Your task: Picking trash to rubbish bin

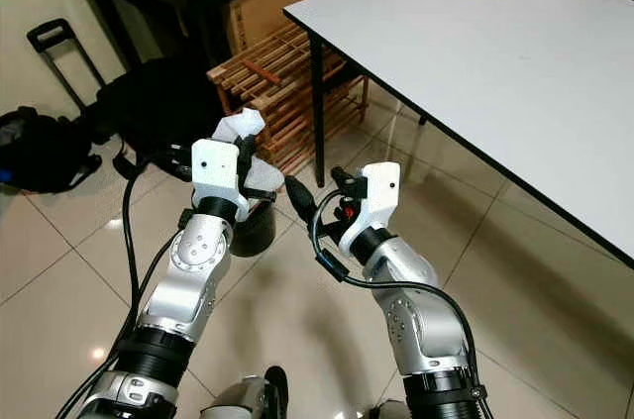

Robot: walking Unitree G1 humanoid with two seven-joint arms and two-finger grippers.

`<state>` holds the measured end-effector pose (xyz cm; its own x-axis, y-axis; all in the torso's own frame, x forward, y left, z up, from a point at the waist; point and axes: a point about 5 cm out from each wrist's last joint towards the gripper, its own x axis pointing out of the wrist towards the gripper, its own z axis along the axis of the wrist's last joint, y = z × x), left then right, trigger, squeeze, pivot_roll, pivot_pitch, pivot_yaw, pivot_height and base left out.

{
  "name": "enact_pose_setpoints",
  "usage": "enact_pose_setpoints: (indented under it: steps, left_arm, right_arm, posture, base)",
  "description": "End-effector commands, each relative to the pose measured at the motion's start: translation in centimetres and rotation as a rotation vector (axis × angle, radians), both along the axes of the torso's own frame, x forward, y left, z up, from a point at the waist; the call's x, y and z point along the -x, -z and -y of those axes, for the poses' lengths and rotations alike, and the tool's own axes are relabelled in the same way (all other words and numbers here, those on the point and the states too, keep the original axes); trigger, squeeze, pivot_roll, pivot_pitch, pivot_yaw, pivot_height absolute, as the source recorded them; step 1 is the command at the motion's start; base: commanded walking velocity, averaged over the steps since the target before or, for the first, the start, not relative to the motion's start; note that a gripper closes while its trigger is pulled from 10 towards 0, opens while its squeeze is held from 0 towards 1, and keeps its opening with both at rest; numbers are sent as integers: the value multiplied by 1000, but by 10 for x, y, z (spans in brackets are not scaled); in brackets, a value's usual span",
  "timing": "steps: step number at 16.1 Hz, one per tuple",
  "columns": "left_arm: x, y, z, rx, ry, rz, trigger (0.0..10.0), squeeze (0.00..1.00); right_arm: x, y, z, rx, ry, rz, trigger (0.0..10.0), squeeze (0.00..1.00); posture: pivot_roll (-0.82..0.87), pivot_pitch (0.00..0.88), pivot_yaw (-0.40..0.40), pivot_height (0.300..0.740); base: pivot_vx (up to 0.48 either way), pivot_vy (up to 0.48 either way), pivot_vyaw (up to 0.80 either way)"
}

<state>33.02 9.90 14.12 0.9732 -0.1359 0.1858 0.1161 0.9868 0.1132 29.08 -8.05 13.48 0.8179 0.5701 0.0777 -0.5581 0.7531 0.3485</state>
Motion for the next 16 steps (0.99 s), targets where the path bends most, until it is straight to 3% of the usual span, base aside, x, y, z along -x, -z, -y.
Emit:
enact_pose_setpoints:
  steps: [1, 9, 12, 14, 16]
  left_arm:
    - [1, 6, 2, -7, 23, -39, 10000, 0]
    - [0, 16, -3, 13, -13, -105, 10000, 0]
    - [-1, 17, -5, -2, -20, -108, 10000, 0]
    - [-1, 16, -5, -3, -20, -111, 10000, 0]
    - [-1, 17, -5, -3, -21, -113, 10000, 0]
  right_arm:
    - [2, -2, -2, -2, -16, 2, 10000, 0]
    - [3, 1, -2, 62, -28, 13, 10000, 0]
    - [1, 6, -2, 115, -18, 6, 10000, 0]
    - [2, 6, -3, 110, -24, 2, 10000, 0]
    - [2, 6, -4, 109, -25, 3, 10000, 0]
  posture:
    - [-65, 150, 46, 740]
    - [-66, 153, 44, 740]
    - [-64, 152, 44, 740]
    - [-64, 152, 44, 740]
    - [-64, 152, 44, 740]
  base:
    - [0, 0, 0]
    - [0, 0, 0]
    - [392, 0, 406]
    - [433, 0, 800]
    - [435, 0, 0]
